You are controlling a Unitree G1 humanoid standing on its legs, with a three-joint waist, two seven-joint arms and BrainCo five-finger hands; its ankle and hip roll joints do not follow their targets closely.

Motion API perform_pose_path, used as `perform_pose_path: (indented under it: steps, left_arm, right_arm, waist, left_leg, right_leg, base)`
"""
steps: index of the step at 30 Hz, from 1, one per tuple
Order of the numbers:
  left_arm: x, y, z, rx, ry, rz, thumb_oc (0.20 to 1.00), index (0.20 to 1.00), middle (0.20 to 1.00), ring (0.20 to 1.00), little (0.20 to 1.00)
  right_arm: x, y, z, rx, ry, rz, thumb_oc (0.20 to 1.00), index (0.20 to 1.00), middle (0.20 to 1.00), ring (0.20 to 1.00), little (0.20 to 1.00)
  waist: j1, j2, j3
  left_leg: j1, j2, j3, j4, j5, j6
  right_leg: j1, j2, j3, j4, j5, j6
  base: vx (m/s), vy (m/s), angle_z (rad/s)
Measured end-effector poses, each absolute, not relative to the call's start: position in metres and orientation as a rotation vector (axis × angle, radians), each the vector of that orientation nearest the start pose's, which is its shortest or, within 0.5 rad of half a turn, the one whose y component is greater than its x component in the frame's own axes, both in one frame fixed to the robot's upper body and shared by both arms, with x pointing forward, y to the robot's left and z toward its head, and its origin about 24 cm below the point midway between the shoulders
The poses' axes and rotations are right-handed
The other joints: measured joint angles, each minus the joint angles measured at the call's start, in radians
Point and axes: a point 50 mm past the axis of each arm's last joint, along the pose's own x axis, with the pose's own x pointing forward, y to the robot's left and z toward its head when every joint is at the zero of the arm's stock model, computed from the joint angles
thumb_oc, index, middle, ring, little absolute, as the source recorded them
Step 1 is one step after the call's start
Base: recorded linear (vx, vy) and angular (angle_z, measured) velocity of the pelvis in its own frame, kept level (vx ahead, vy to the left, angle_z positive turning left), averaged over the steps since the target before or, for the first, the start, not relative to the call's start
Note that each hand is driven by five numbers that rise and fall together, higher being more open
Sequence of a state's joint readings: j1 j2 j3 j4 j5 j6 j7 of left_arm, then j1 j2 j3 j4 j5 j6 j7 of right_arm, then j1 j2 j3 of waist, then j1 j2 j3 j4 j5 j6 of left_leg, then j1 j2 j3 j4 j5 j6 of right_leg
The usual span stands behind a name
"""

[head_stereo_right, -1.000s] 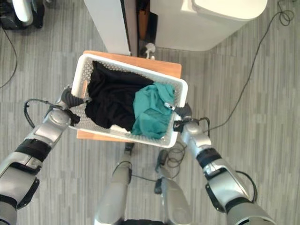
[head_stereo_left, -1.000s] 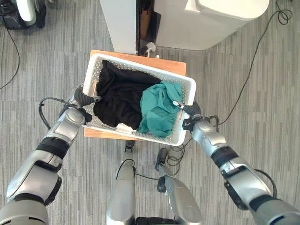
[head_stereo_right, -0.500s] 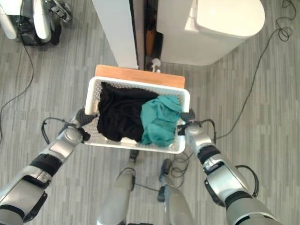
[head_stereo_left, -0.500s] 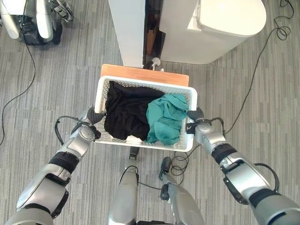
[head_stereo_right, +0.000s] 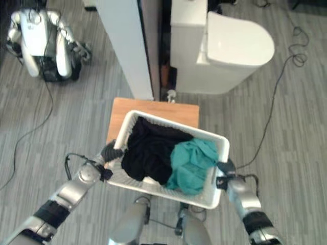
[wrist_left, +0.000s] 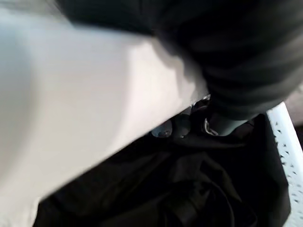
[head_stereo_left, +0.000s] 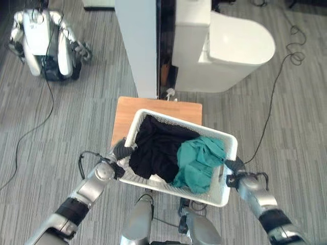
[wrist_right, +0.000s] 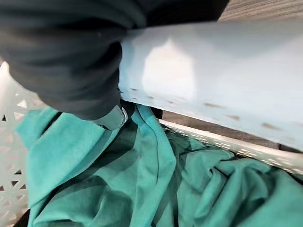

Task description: Grab the laundry basket,head to the washer,open it,put in the laundry and shut it.

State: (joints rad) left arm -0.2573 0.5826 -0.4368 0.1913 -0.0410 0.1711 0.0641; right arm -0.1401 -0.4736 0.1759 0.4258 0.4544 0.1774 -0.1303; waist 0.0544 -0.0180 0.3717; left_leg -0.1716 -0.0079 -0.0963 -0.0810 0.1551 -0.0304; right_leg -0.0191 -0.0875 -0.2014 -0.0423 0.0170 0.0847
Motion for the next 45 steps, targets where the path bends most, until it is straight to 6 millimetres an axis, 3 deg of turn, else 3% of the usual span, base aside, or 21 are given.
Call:
perform_pose_path:
  steps: [5,12,17,22,24,26,28,29,30,31,35,36,37,38,39,40,41,42,45]
  left_arm:
    - [0.269,0.182,0.022,0.625,0.237,-0.318,0.200,0.200,0.200,0.200,0.200]
    - [0.249,0.180,0.003,0.588,0.310,-0.368,0.200,0.200,0.200,0.200,0.200]
    - [0.252,0.176,0.002,0.592,0.313,-0.383,0.200,0.200,0.200,0.200,0.200]
    - [0.263,0.167,0.008,0.640,0.276,-0.410,0.200,0.200,0.200,0.200,0.200]
    - [0.275,0.167,0.014,0.670,0.258,-0.402,0.200,0.200,0.200,0.200,0.200]
    - [0.283,0.167,0.021,0.684,0.237,-0.394,0.200,0.200,0.200,0.200,0.200]
    - [0.291,0.164,0.028,0.693,0.210,-0.397,0.200,0.200,0.200,0.200,0.200]
    - [0.294,0.164,0.031,0.695,0.197,-0.393,0.200,0.200,0.200,0.200,0.200]
    - [0.292,0.167,0.029,0.694,0.208,-0.386,0.200,0.200,0.200,0.200,0.200]
    - [0.290,0.171,0.025,0.700,0.229,-0.380,0.200,0.200,0.200,0.200,0.200]
    - [0.275,0.188,0.008,0.680,0.311,-0.341,0.200,0.200,0.200,0.200,0.200]
    - [0.273,0.191,0.004,0.680,0.330,-0.336,0.200,0.200,0.200,0.200,0.200]
    - [0.269,0.192,-0.003,0.666,0.358,-0.332,0.200,0.200,0.200,0.200,0.200]
    - [0.261,0.196,-0.010,0.645,0.388,-0.321,0.200,0.200,0.200,0.200,0.200]
    - [0.253,0.200,-0.016,0.628,0.408,-0.312,0.200,0.200,0.200,0.200,0.200]
    - [0.249,0.199,-0.018,0.620,0.405,-0.319,0.200,0.200,0.200,0.200,0.200]
    - [0.247,0.196,-0.021,0.604,0.409,-0.325,0.200,0.200,0.200,0.200,0.200]
    - [0.245,0.192,-0.024,0.585,0.418,-0.329,0.200,0.200,0.200,0.200,0.200]
    - [0.241,0.196,-0.030,0.574,0.450,-0.311,0.200,0.200,0.200,0.200,0.200]
  right_arm:
    - [0.229,-0.254,-0.026,-0.080,0.529,-0.130,0.200,0.200,0.200,0.200,0.200]
    - [0.206,-0.259,-0.035,-0.076,0.582,-0.128,0.200,0.200,0.200,0.200,0.200]
    - [0.202,-0.262,-0.037,-0.065,0.592,-0.146,0.200,0.200,0.200,0.200,0.200]
    - [0.189,-0.268,-0.038,-0.035,0.596,-0.188,0.200,0.200,0.200,0.200,0.200]
    - [0.200,-0.266,-0.033,-0.019,0.560,-0.194,0.200,0.200,0.200,0.200,0.200]
    - [0.209,-0.265,-0.030,-0.015,0.541,-0.195,0.200,0.200,0.200,0.200,0.200]
    - [0.209,-0.266,-0.030,-0.012,0.527,-0.205,0.200,0.200,0.200,0.200,0.200]
    - [0.209,-0.264,-0.034,-0.006,0.541,-0.202,0.200,0.200,0.200,0.200,0.200]
    - [0.210,-0.260,-0.039,0.001,0.557,-0.196,0.200,0.200,0.200,0.200,0.200]
    - [0.209,-0.255,-0.044,0.007,0.575,-0.185,0.200,0.200,0.200,0.200,0.200]
    - [0.208,-0.242,-0.053,-0.006,0.615,-0.134,0.200,0.200,0.200,0.200,0.200]
    - [0.207,-0.240,-0.054,-0.012,0.622,-0.125,0.200,0.200,0.200,0.200,0.200]
    - [0.205,-0.240,-0.057,-0.036,0.639,-0.115,0.200,0.200,0.200,0.200,0.200]
    - [0.206,-0.238,-0.060,-0.041,0.653,-0.110,0.200,0.200,0.200,0.200,0.200]
    - [0.206,-0.236,-0.061,-0.050,0.655,-0.094,0.200,0.200,0.200,0.200,0.200]
    - [0.201,-0.237,-0.063,-0.054,0.669,-0.096,0.200,0.200,0.200,0.200,0.200]
    - [0.198,-0.240,-0.064,-0.063,0.678,-0.101,0.200,0.200,0.200,0.200,0.200]
    - [0.194,-0.243,-0.066,-0.069,0.689,-0.107,0.200,0.200,0.200,0.200,0.200]
    - [0.201,-0.240,-0.063,-0.076,0.673,-0.091,0.200,0.200,0.200,0.200,0.200]
  waist:
    - [-0.038,-0.008,-0.075]
    - [-0.061,-0.002,-0.148]
    - [-0.073,0.000,-0.150]
    - [-0.118,-0.002,-0.168]
    - [-0.115,0.000,-0.167]
    - [-0.118,-0.003,-0.164]
    - [-0.131,-0.003,-0.155]
    - [-0.122,0.009,-0.144]
    - [-0.110,0.018,-0.140]
    - [-0.084,0.022,-0.139]
    - [-0.039,-0.003,-0.141]
    - [-0.034,-0.011,-0.141]
    - [-0.015,-0.009,-0.142]
    - [0.004,0.000,-0.147]
    - [0.013,-0.012,-0.156]
    - [0.015,-0.029,-0.170]
    - [0.015,-0.039,-0.170]
    - [0.005,-0.039,-0.176]
    - [0.045,-0.077,-0.185]
  left_leg:
    - [0.056,-0.002,0.011,-0.010,-0.013,0.009]
    - [0.108,0.004,0.053,-0.011,-0.033,0.013]
    - [0.132,0.008,0.089,-0.011,-0.042,0.018]
    - [0.139,0.001,0.118,-0.010,-0.046,0.024]
    - [0.132,0.004,0.197,-0.007,-0.047,0.035]
    - [0.130,0.010,0.295,0.006,-0.062,0.053]
    - [0.128,0.009,0.351,0.023,-0.072,0.072]
    - [0.132,0.037,0.424,0.039,-0.079,0.085]
    - [0.140,0.062,0.466,0.044,-0.082,0.090]
    - [0.151,0.084,0.498,0.045,-0.094,0.095]
    - [0.155,0.133,0.609,0.077,-0.094,0.067]
    - [0.155,0.141,0.613,0.093,-0.088,0.058]
    - [0.154,0.168,0.622,0.121,-0.077,0.047]
    - [0.147,0.215,0.621,0.155,-0.070,0.055]
    - [0.102,0.270,0.614,0.233,-0.046,0.069]
    - [0.063,0.281,0.578,0.258,-0.037,0.053]
    - [0.066,0.262,0.558,0.230,-0.025,0.016]
    - [0.078,0.279,0.569,0.209,-0.005,-0.002]
    - [0.043,0.318,0.416,0.259,0.053,-0.018]
  right_leg:
    - [0.054,-0.003,0.006,-0.016,-0.011,0.003]
    - [0.090,-0.002,0.052,-0.030,-0.016,0.002]
    - [0.092,-0.003,0.087,-0.018,-0.016,0.003]
    - [0.064,-0.014,0.118,0.013,-0.022,0.012]
    - [-0.010,-0.018,0.201,0.071,-0.024,0.031]
    - [-0.070,-0.023,0.240,0.103,-0.007,0.064]
    - [-0.082,-0.059,0.157,0.096,-0.006,0.025]
    - [-0.101,-0.099,0.026,0.184,-0.035,0.045]
    - [-0.120,-0.123,-0.061,0.305,-0.070,0.050]
    - [-0.137,-0.144,-0.101,0.427,-0.098,0.055]
    - [-0.046,-0.192,-0.120,0.483,-0.173,0.071]
    - [-0.011,-0.179,-0.117,0.423,-0.187,0.059]
    - [0.001,-0.144,-0.121,0.360,-0.196,0.019]
    - [0.000,-0.099,-0.109,0.315,-0.168,-0.024]
    - [0.011,-0.053,-0.102,0.250,-0.129,-0.068]
    - [-0.001,-0.039,-0.085,0.222,-0.114,-0.089]
    - [-0.003,-0.019,-0.077,0.208,-0.104,-0.103]
    - [-0.015,0.018,-0.073,0.206,-0.105,-0.103]
    - [-0.033,0.062,-0.056,0.194,-0.105,-0.118]
  base:
    - [0.08,0.009,-0.06]
    - [0.04,0.011,-0.18]
    - [0.01,0.055,-0.22]
    - [-0.13,0.093,-0.19]
    - [-0.31,0.055,-0.97]
    - [-0.30,0.097,-1.44]
    - [-0.31,0.076,-1.07]
    - [-0.28,0.053,-1.21]
    - [-0.27,0.036,-1.57]
    - [-0.16,-0.012,-1.39]
    - [-0.18,-0.150,-1.02]
    - [-0.22,-0.282,-0.90]
    - [-0.17,-0.289,-1.12]
    - [-0.12,-0.330,-1.40]
    - [-0.07,-0.319,-1.26]
    - [-0.07,-0.325,-0.84]
    - [-0.11,-0.358,-0.44]
    - [-0.10,-0.274,-0.38]
    - [-0.17,-0.270,-0.64]
